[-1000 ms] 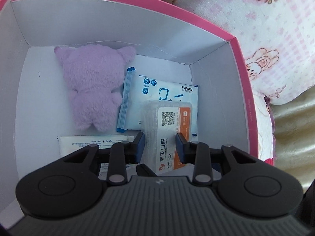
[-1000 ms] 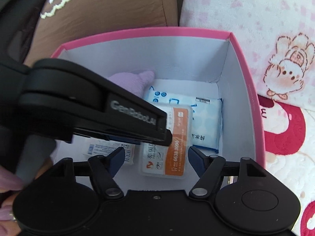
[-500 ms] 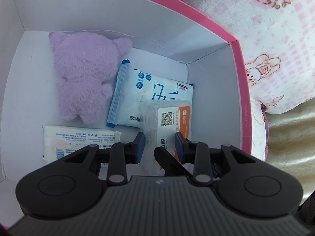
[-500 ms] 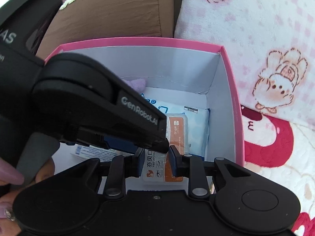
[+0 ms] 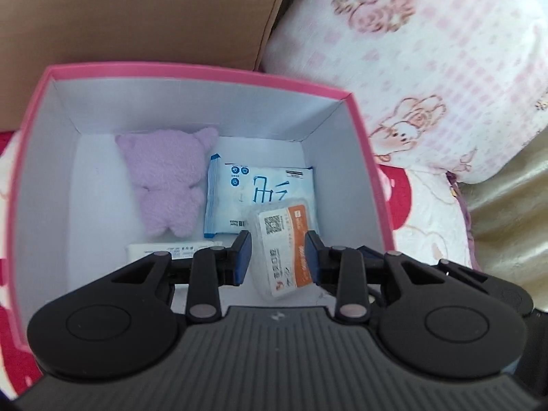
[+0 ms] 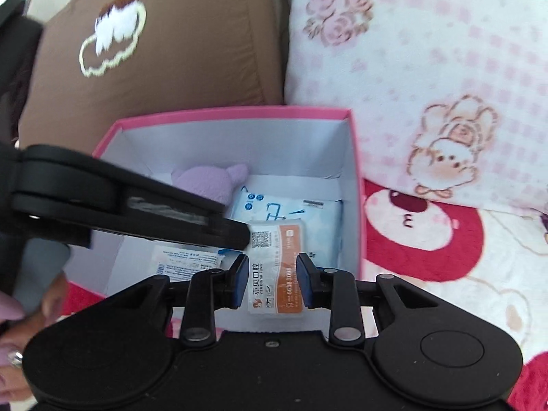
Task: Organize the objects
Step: 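Withdraw the left tool and move it toward the green yarn ball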
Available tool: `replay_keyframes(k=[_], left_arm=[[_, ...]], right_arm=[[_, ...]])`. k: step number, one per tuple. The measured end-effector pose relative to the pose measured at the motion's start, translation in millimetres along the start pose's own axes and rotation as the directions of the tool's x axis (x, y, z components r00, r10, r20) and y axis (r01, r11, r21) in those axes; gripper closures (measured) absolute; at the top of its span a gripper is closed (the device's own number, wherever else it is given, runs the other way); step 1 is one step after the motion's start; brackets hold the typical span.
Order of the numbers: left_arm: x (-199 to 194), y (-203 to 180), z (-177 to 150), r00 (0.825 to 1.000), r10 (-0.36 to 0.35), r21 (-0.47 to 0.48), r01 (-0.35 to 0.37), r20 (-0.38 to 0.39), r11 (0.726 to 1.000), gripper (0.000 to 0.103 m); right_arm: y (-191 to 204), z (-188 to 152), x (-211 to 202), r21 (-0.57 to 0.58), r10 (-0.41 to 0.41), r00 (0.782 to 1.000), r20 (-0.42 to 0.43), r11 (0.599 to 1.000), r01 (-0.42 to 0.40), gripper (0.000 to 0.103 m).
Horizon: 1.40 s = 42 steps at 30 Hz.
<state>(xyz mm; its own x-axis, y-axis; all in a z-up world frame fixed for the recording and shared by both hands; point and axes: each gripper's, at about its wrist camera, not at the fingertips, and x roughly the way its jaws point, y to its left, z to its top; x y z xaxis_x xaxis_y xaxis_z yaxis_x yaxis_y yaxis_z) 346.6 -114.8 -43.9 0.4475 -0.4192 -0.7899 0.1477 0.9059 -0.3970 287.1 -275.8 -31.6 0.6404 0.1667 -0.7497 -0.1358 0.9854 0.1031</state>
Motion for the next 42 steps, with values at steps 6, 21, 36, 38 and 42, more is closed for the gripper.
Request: replay_keyframes(k=[6, 21, 36, 38, 42], left_arm=[[-44.8, -9.5, -7.6, 1.0, 0.004, 0.027, -0.005, 0.021, 1.0, 0.071], [-136.8, -15.1, -40.8, 0.999, 0.028, 0.087, -0.031, 0.037, 0.996, 0.069], [-200.4, -12.8, -86.6, 0.997, 0.072, 0.191, -0.07, 0.001, 0.979, 0.056], [-206.7, -11.4, -93.2, 0.997, 0.074, 0.204, -0.072, -0.002, 0.976, 0.052], [-215.2, -6.6, -105.2, 0.998, 0.067, 0.206, -0.064, -0.009, 0.977, 0.044]], right_arm=[[0.3, 0.2, -43.6, -0.019, 0.018, 1.0, 0.015, 1.0, -0.018, 0.062], [23.5, -12.0, -125.7, -0.068, -0.004, 1.0, 0.026, 0.998, 0.006, 0.056], [68.8, -41.7, -186.1, -0.205, -0.009, 0.998, 0.066, 0.979, 0.023, 0.03], [74.8, -46.7, -192.3, -0.225, -0.01, 0.997, 0.072, 0.974, 0.026, 0.028], [81.5, -53.7, -202.3, -0.234, 0.006, 0.997, 0.074, 0.972, 0.012, 0.023]])
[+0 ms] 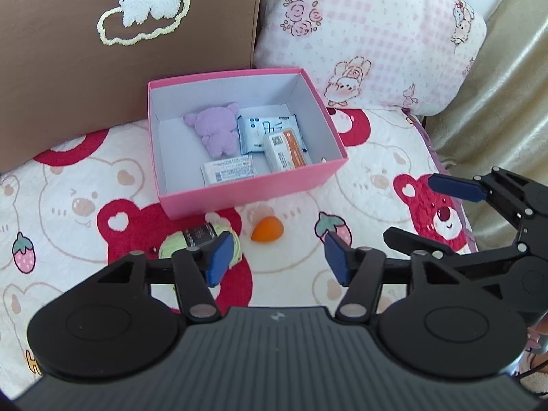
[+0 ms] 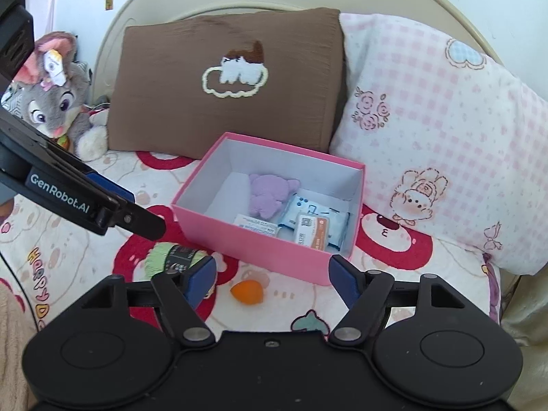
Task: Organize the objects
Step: 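Withdraw the left tool and move it toward the green yarn ball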
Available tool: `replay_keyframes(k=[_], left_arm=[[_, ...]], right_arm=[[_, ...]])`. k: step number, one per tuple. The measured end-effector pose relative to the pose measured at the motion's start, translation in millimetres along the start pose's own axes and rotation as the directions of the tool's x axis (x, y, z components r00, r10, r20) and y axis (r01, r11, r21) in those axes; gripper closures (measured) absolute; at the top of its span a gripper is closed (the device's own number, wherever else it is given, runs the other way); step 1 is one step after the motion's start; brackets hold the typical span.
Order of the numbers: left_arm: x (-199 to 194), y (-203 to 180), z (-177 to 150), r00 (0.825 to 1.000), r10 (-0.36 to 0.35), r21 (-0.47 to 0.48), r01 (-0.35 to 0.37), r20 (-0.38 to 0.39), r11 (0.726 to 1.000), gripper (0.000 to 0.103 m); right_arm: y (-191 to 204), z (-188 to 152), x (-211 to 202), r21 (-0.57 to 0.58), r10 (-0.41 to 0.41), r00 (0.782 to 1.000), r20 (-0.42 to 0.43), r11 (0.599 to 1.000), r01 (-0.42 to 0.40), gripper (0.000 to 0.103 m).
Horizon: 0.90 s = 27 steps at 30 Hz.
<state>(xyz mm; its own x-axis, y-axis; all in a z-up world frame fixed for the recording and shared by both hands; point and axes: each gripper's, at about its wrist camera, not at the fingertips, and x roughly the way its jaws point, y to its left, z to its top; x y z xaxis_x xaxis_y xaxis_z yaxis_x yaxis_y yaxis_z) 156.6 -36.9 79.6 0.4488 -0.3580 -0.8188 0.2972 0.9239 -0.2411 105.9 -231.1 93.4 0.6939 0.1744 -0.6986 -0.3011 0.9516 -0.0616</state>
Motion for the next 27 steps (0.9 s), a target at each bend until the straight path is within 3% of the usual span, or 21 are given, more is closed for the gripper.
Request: replay_keyframes(k=[3, 11, 13, 15, 27], left_arm=[[-1.4, 2.7, -8.8, 1.0, -0.008, 0.0, 0.008, -0.013, 1.0, 0.04], [-1.5, 17.2, -39.6, 0.997, 0.008, -0.017, -0.01, -0.083, 1.0, 0.036], [-3.8, 20.5, -47.4, 0.996, 0.006, -0.015, -0.008, -0.086, 1.0, 0.034], [-5.4, 24.3, -54.3, 0.996, 0.0, -0.022, -0.002, -0.089, 1.0, 0.025], [9.6, 42.3, -74.8, 0.995, 0.003, -0.019, -0.004, -0.103, 1.0, 0.016]], right_arm=[[6.5, -3.8, -4.6, -0.02, 0.038, 0.999, -0.007, 0.999, -0.038, 0.014], [28.1, -18.4, -8.4, -0.067, 0.054, 0.998, -0.044, 0.996, -0.057, 0.014], [32.2, -21.1, -8.4, -0.067, 0.055, 0.997, -0.052, 0.996, -0.058, 0.014], [37.2, -24.0, -7.6, -0.069, 0.056, 0.996, -0.063, 0.996, -0.06, 0.014], [75.1, -37.0, 17.0, -0.11, 0.065, 0.988, -0.137, 0.991, -0.081, 0.01]])
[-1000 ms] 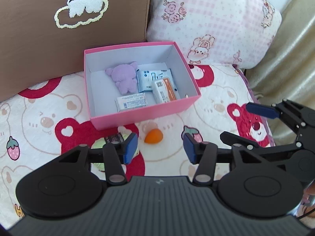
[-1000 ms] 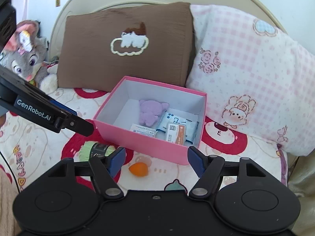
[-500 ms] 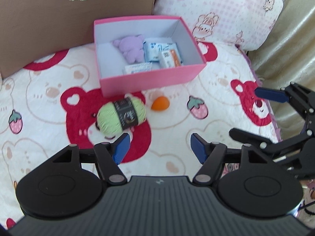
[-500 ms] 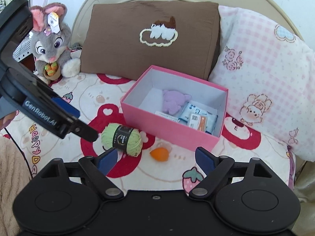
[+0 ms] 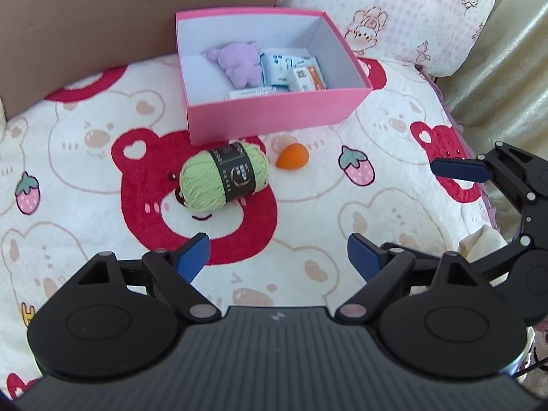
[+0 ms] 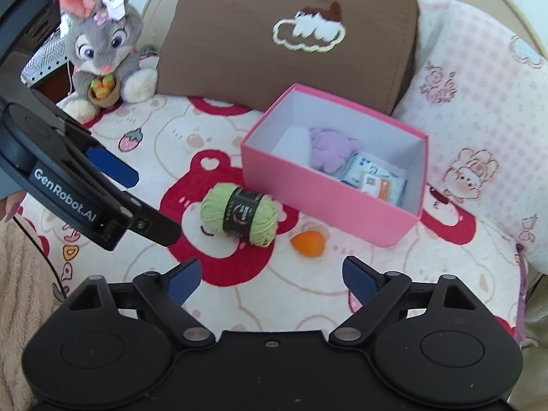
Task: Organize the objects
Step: 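Withdraw the left tool and move it toward the green yarn ball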
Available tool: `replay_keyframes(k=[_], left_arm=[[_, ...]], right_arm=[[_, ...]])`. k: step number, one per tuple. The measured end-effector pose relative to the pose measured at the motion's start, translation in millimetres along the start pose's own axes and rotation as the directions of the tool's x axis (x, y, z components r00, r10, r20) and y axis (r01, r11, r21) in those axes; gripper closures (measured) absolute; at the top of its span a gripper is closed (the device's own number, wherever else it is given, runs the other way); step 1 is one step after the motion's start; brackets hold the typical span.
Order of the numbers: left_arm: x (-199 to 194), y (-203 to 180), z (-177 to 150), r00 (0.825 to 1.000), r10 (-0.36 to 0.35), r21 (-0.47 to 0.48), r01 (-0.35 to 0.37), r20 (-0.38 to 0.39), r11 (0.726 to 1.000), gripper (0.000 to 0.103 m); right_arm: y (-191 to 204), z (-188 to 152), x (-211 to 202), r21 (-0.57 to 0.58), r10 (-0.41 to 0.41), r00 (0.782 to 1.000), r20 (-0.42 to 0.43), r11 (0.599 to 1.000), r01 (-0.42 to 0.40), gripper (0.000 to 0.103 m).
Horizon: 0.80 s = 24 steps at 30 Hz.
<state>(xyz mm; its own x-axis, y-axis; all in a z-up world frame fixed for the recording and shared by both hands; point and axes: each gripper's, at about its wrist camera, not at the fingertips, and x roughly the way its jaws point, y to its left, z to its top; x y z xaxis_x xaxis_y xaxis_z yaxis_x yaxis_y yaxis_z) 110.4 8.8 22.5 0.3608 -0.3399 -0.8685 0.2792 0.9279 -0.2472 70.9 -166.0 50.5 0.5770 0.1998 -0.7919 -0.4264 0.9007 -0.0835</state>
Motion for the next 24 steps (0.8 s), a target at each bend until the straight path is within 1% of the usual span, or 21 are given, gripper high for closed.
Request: replay_keyframes(k=[3, 10, 13, 15, 19, 22, 24], left_arm=[[12.7, 9.2, -2.5, 1.0, -0.011, -0.017, 0.011, -0.027, 1.0, 0.015], [37.1, 32.8, -8.0, 0.997, -0.034, -0.097, 0.027, -0.064, 0.995, 0.015], [41.0, 41.7, -5.0, 0.997, -0.058, -0.128, 0.051, -0.053, 0.99, 0.015], [43.0, 47.8, -2.3, 0.997, -0.059, -0.139, 0.052, -0.048, 0.989, 0.015], [48.4, 57.3, 3.5, 0.999, -0.043, -0.153, 0.039, -0.025, 0.987, 0.015], [55.9, 62.4, 7.9, 0.999, -0.032, -0.151, 0.032, -0.001, 0.988, 0.015], [63.1, 66.4, 8.6, 1.0, -0.005, -0.16, 0.004, -0.003, 0.987, 0.015]], right_arm=[[7.0, -2.2, 12.4, -0.02, 0.022, 0.999, -0.025, 1.0, -0.023, 0.01], [18.9, -3.6, 37.3, -0.039, 0.051, 0.997, -0.063, 0.998, -0.054, 0.01], [22.3, -2.3, 47.7, -0.039, 0.061, 0.995, -0.079, 0.997, -0.064, 0.01], [24.9, -0.7, 52.8, -0.047, 0.065, 0.994, -0.087, 0.996, -0.069, 0.01], [29.3, 4.1, 56.3, -0.086, 0.079, 0.995, -0.068, 0.993, -0.084, 0.01], [30.1, 9.4, 60.0, -0.105, 0.088, 0.995, -0.036, 0.99, -0.091, 0.01], [30.0, 12.0, 65.0, -0.116, 0.091, 0.996, -0.019, 0.989, -0.093, 0.01]])
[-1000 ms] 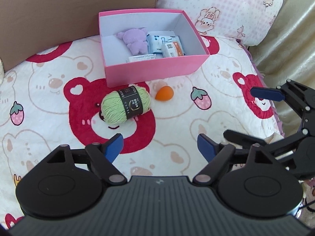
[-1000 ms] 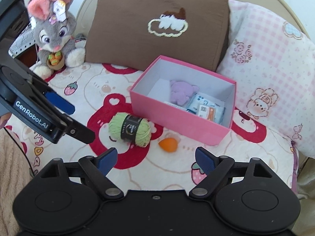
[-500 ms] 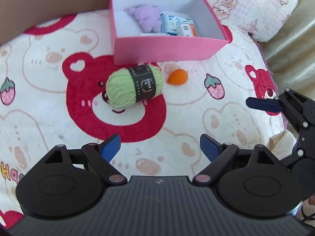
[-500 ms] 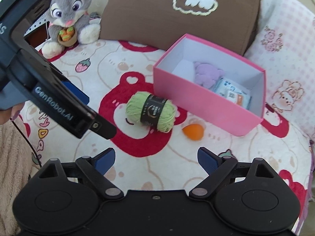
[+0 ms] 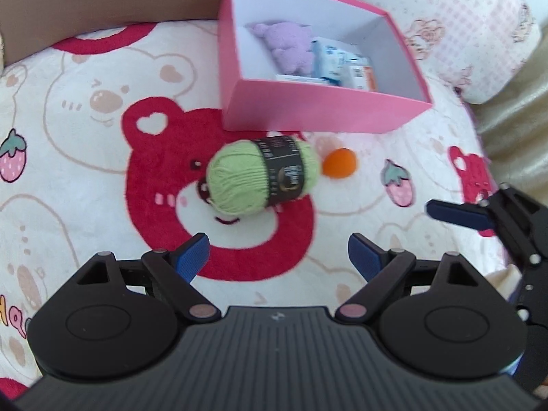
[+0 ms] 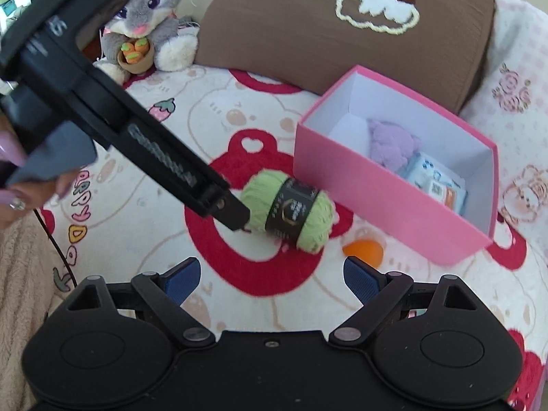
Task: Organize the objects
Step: 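Withdraw the left tool and move it toward the green yarn ball, then lower the left tool onto the green yarn ball and close on it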
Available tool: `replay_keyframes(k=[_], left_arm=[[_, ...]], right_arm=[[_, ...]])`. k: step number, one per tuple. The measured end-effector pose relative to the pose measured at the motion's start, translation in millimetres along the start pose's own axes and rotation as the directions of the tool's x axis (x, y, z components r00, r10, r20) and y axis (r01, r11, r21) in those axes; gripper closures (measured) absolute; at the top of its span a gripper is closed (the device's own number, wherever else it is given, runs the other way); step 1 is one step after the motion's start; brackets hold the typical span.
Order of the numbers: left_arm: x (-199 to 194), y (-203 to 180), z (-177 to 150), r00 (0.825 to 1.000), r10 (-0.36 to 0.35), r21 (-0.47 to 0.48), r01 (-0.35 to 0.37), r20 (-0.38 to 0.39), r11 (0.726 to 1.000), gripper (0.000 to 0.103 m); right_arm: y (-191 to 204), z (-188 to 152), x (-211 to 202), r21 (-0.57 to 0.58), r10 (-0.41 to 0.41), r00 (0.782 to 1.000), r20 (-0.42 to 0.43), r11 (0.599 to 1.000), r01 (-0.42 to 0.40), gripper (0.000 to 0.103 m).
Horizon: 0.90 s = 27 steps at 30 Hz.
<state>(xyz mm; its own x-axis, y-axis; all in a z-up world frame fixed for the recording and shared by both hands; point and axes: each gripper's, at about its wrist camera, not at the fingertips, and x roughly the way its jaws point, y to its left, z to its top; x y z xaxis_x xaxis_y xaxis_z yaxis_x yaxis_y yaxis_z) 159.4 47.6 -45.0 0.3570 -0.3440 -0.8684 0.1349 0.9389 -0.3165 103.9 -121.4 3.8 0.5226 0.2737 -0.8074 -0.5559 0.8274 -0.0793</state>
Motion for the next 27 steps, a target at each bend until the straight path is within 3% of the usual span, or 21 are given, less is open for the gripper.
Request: replay_keyframes(k=[4, 7, 13, 19, 23, 27], left_arm=[[10.9, 12.1, -1.6, 0.999, 0.025, -0.018, -0.025, 0.025, 1.0, 0.015], [16.8, 20.9, -4.8, 0.996, 0.041, -0.032, -0.038, 0.085, 0.999, 0.015], [38.4, 47.3, -3.0, 0.99, 0.061, -0.151, -0.041, 0.131, 0.988, 0.015], [46.6, 58.4, -0.5, 0.972, 0.13, -0.16, -0.1, 0.194, 0.982, 0.015], [41.2, 66.0, -2.5, 0.968, 0.133, -0.206, -0.088, 0.214, 0.975, 0.015], [39.8, 71.4, -2.5, 0.967, 0.1, -0.227, -0.046, 0.233, 0.973, 0.015]], right_arm=[[-0.3, 3.2, 14.3, -0.042, 0.025, 1.0, -0.007, 0.999, -0.026, 0.01], [-2.6, 6.9, 26.3, -0.031, 0.027, 1.0, -0.003, 0.999, -0.027, 0.01], [-7.0, 16.2, 50.4, -0.009, 0.043, 0.999, 0.017, 0.999, -0.043, 0.01], [-9.2, 24.2, 65.6, -0.004, 0.051, 0.998, 0.037, 0.999, -0.051, 0.01], [-26.9, 8.0, 78.7, 0.135, 0.03, 0.99, 0.138, 0.99, -0.049, 0.01], [-38.7, -10.1, 97.7, 0.196, 0.046, 0.993, 0.112, 0.978, -0.068, 0.01]])
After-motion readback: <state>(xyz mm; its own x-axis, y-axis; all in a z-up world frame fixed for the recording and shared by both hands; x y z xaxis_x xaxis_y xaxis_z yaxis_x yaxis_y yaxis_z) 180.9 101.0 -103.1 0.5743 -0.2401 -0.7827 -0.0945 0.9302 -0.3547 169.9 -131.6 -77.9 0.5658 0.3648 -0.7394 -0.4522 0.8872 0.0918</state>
